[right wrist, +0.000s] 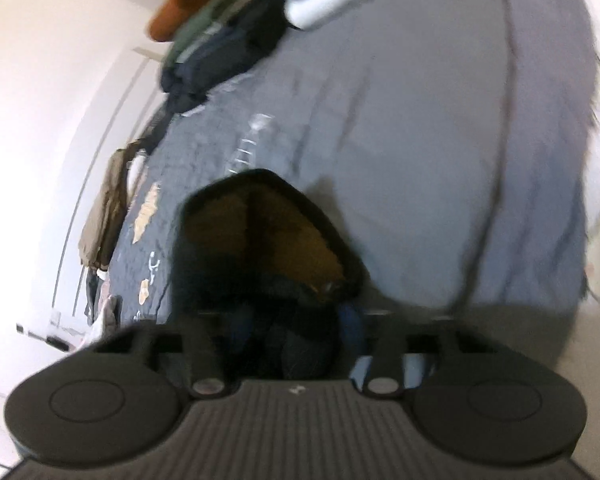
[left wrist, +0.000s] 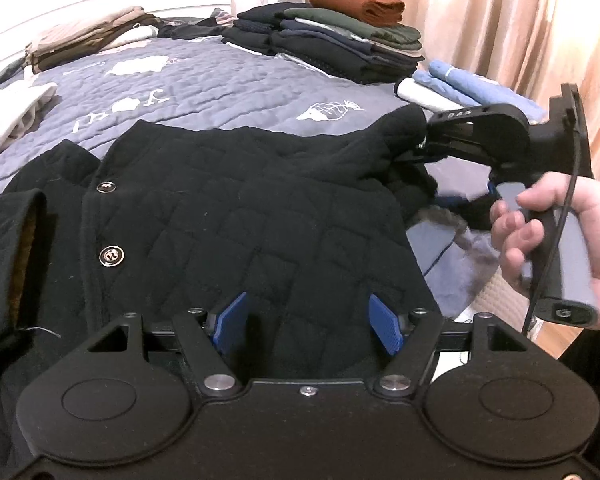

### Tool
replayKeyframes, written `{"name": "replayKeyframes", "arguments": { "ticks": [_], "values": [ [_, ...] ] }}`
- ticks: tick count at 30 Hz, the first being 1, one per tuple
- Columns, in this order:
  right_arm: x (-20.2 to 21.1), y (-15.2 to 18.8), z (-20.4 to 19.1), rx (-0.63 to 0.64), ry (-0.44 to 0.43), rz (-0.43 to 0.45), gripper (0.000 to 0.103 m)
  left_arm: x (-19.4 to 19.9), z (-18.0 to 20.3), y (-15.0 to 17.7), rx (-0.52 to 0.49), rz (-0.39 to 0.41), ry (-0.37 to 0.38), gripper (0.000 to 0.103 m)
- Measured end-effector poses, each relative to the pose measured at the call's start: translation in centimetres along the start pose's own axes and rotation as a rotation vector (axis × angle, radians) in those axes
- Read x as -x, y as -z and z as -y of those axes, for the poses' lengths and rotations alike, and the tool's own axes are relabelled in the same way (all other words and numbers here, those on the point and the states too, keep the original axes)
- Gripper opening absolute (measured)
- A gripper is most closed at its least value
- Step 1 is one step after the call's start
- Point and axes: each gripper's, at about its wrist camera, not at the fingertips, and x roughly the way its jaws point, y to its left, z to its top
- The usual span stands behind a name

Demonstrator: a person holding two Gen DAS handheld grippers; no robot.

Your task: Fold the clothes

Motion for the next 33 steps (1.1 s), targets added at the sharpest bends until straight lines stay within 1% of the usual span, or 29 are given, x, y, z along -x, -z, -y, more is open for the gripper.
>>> {"name": "replayKeyframes", "arguments": {
  "ticks": [5, 8, 10, 11, 13, 14, 16, 18, 19, 21, 24, 27, 29, 30, 33],
  "values": [
    [0.3, 0.2, -2.7, 0.217, 0.003, 0.056, 0.013, 0.4, -0.7, -0.3, 0.032, 0.017, -0.015, 0.066],
    [1.2, 1.5, -6.5, 0.51, -0.05, 0.098, 0.012, 0.8, -1.8, -0.7, 0.071, 0.03, -0.037, 0.066],
    [1.6, 2.8, -9.0, 0.691, -0.084, 0.106, 0.012, 0.8, -2.7, -0.9, 0.102, 0.025, -0.065, 0.066],
    [1.8, 3.2, -9.8, 0.751, -0.113, 0.095, 0.012, 0.7, -3.1, -0.9, 0.119, 0.012, -0.084, 0.066],
    [1.6, 4.2, -11.5, 0.872, -0.182, 0.046, 0.012, -0.1, -3.7, -0.7, 0.144, -0.038, -0.118, 0.066],
    [1.4, 4.8, -12.2, 0.931, -0.205, 0.021, 0.012, -0.6, -3.7, -0.6, 0.138, -0.062, -0.126, 0.066],
    [0.9, 5.6, -13.2, 0.986, -0.259, -0.046, 0.012, -1.4, -3.2, -0.2, 0.108, -0.106, -0.137, 0.066],
    [0.1, 6.2, -14.0, 1.023, -0.307, -0.129, 0.012, -1.5, -3.3, -0.2, 0.106, -0.118, -0.138, 0.066],
    [-0.5, 6.7, -14.4, 1.065, -0.313, -0.186, 0.012, -1.5, -3.3, -0.3, 0.107, -0.121, -0.137, 0.066],
    [-1.0, 8.0, -14.6, 1.124, -0.312, -0.268, 0.013, -0.2, -4.7, -0.5, 0.167, -0.07, -0.132, 0.065],
    [-2.2, 8.9, -13.6, 1.111, -0.322, -0.355, 0.013, 2.2, -7.3, -1.0, 0.273, 0.023, -0.123, 0.064],
    [-2.2, 9.8, -13.0, 1.151, -0.326, -0.375, 0.014, 4.5, -9.8, -1.4, 0.379, 0.116, -0.113, 0.064],
    [-2.0, 9.9, -13.0, 1.163, -0.331, -0.366, 0.015, 5.5, -11.3, -1.9, 0.448, 0.179, -0.091, 0.065],
    [-2.0, 9.9, -13.0, 1.169, -0.334, -0.36, 0.015, 5.1, -11.6, -2.3, 0.453, 0.19, -0.075, 0.065],
    [-1.7, 10.1, -13.0, 1.187, -0.341, -0.345, 0.015, 3.3, -11.7, -3.9, 0.429, 0.196, -0.037, 0.073]
  ]
}}
